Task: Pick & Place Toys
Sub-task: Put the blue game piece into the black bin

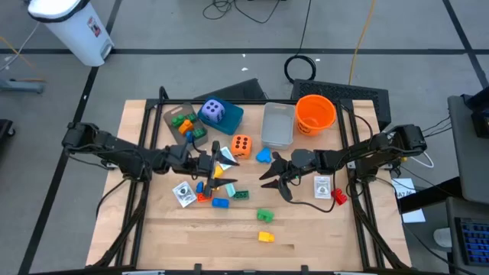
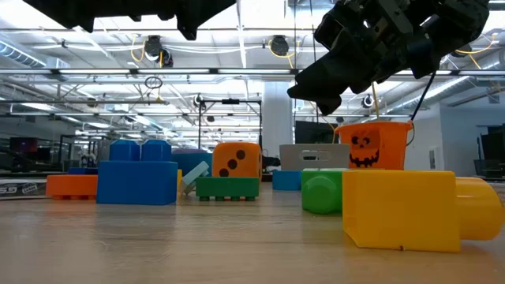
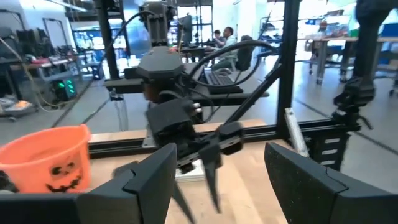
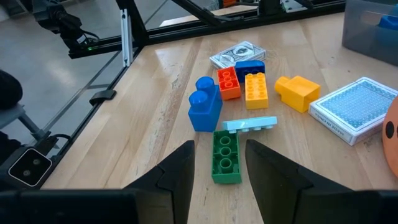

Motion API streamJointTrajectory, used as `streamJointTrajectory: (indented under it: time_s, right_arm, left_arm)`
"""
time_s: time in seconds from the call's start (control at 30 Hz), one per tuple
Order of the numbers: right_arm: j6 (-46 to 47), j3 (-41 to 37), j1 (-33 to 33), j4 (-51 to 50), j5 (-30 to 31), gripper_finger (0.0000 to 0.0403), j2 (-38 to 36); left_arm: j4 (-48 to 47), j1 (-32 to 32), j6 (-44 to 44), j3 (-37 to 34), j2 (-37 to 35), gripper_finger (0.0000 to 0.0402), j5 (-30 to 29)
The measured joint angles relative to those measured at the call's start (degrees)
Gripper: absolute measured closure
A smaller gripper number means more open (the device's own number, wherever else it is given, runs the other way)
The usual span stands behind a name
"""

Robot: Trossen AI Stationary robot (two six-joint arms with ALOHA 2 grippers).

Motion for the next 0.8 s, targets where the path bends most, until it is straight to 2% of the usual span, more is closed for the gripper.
streamJointTrajectory:
  time_s: [0.23,0.4,0.53,0.8]
  right_arm:
    - [0.0,0.0,0.0,0.0,0.0,0.0266,0.0]
    - [0.0,0.0,0.0,0.0,0.0,0.0267,0.0]
    - [0.0,0.0,0.0,0.0,0.0,0.0268,0.0]
    - [0.0,0.0,0.0,0.0,0.0,0.0267,0.0]
  left_arm:
    - [4.2,-6.1,4.6,0.0,0.0,0.0149,-0.4]
    - [9.8,-9.1,10.1,0.0,0.0,0.0149,-5.9]
    - [10.5,-8.6,12.5,0.1,0.0,0.0149,-6.5]
    - [10.3,-4.5,11.9,0.1,0.0,0.0149,-6.6]
